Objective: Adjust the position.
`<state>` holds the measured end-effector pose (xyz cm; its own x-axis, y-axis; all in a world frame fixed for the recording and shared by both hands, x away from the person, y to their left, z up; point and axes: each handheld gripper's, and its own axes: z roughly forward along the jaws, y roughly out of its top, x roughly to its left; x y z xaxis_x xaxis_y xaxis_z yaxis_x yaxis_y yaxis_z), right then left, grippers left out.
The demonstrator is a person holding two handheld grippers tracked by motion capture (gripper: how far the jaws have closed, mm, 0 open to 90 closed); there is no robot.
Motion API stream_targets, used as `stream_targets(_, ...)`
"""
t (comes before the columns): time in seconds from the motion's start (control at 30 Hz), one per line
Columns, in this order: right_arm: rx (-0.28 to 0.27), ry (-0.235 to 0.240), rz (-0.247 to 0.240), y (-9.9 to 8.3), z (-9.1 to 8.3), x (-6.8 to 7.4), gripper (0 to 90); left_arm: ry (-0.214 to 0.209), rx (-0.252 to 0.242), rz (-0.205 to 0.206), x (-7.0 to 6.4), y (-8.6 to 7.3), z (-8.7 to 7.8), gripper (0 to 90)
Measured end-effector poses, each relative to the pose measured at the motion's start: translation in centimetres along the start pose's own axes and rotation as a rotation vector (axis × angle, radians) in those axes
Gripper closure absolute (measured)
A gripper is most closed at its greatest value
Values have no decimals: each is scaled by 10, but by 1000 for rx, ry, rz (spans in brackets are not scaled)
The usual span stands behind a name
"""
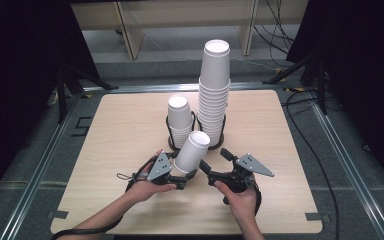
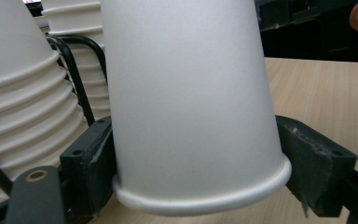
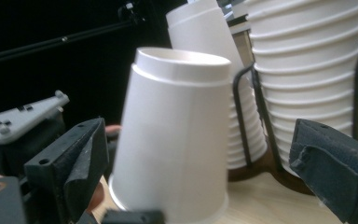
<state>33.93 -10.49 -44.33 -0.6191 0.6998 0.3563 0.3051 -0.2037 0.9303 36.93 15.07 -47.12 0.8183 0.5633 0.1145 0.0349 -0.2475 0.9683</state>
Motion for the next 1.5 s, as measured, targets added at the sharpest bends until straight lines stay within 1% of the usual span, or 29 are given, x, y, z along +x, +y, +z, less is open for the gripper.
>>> stream_targets(0.07, 3, -8, -16, -3, -2, -5, 55, -3, -13, -9, 1, -1, 0, 191)
stream_targets(0.17, 9, -9, -7, -5, -3, -6, 58, -3, 5, -7, 2, 0, -3, 191)
stream_targets(0.2, 6, -1, -17, -6, -4, -9, 60, -5, 10, -3, 2, 0, -4, 191)
stream_targets(0.23, 24, -20, -24, -6, -5, -9, 60, -4, 12, -1, 3, 0, -5, 190)
stream_targets(0.27, 25, -22, -22, -6, -6, -10, 61, -8, -6, -7, 3, -1, -4, 190)
stream_targets(0.3, 29, -24, -26, -7, -6, -12, 62, -5, 20, 2, 4, -1, -7, 190)
stream_targets(0.4, 42, -37, -29, -9, -9, -16, 63, -7, 28, 5, 5, -1, -8, 188)
stream_targets(0.43, 41, -18, -12, -9, -9, -17, 63, -9, 35, 10, 6, -1, -10, 187)
stream_targets(0.47, 41, -18, -12, -9, -9, -17, 63, -9, 35, 10, 6, -1, -10, 187)
stream_targets(0.5, 54, -47, -36, -10, -10, -20, 65, -3, 52, 14, 7, -1, -12, 187)
stream_targets(0.53, 45, -38, -44, -11, -10, -22, 66, -3, 52, 14, 7, -1, -12, 186)
stream_targets(0.67, 73, -42, -30, -12, -12, -25, 70, 1, 69, 15, 12, -2, -17, 186)
stream_targets(0.73, 81, -53, -40, -12, -13, -26, 72, 5, 62, 17, 13, -2, -19, 186)
stream_targets(0.77, 80, -45, -37, -13, -13, -27, 72, 4, 69, 19, 14, -2, -20, 185)
stream_targets(0.8, 64, -42, -38, -14, -11, -28, 73, 6, 69, 21, 14, -2, -21, 185)
stream_targets(0.83, 76, -52, -52, -14, -12, -30, 75, 7, 68, 19, 14, -1, -21, 185)
stream_targets(0.9, 90, -54, -40, -14, -13, -29, 75, 4, 57, 19, 14, -2, -21, 184)
stream_targets(0.93, 78, -42, -35, -15, -12, -30, 75, 4, 66, 23, 14, -1, -22, 184)
stream_targets(1.0, 76, -50, -44, -16, -11, -30, 76, 0, 67, 31, 14, 0, -23, 184)
stream_targets(1.03, 82, -45, -26, -16, -12, -28, 76, -3, 67, 34, 13, 0, -23, 184)
stream_targets(1.07, 82, -45, -26, -16, -12, -28, 76, -3, 67, 34, 13, 0, -23, 184)
stream_targets(1.13, 99, -48, -67, -16, -12, -31, 76, -8, 63, 36, 13, 0, -24, 184)
stream_targets(1.17, 97, -38, -67, -16, -11, -31, 77, -9, 76, 40, 14, 1, -25, 184)
stream_targets(1.27, 89, -45, -81, -16, -10, -32, 77, -8, 79, 48, 16, 1, -27, 184)
stream_targets(1.3, 107, -51, -70, -16, -11, -31, 77, -8, 79, 48, 16, 1, -27, 184)
stream_targets(1.33, 110, -58, -86, -16, -11, -32, 78, -8, 82, 48, 16, 1, -28, 184)
stream_targets(1.4, 121, -53, -84, -15, -11, -32, 78, -7, 86, 54, 18, 2, -30, 184)
stream_targets(1.43, 117, -46, -72, -15, -11, -32, 78, -8, 88, 56, 18, 2, -31, 184)
stream_targets(1.5, 117, -49, -76, -15, -10, -34, 78, -4, 99, 60, 19, 2, -33, 184)
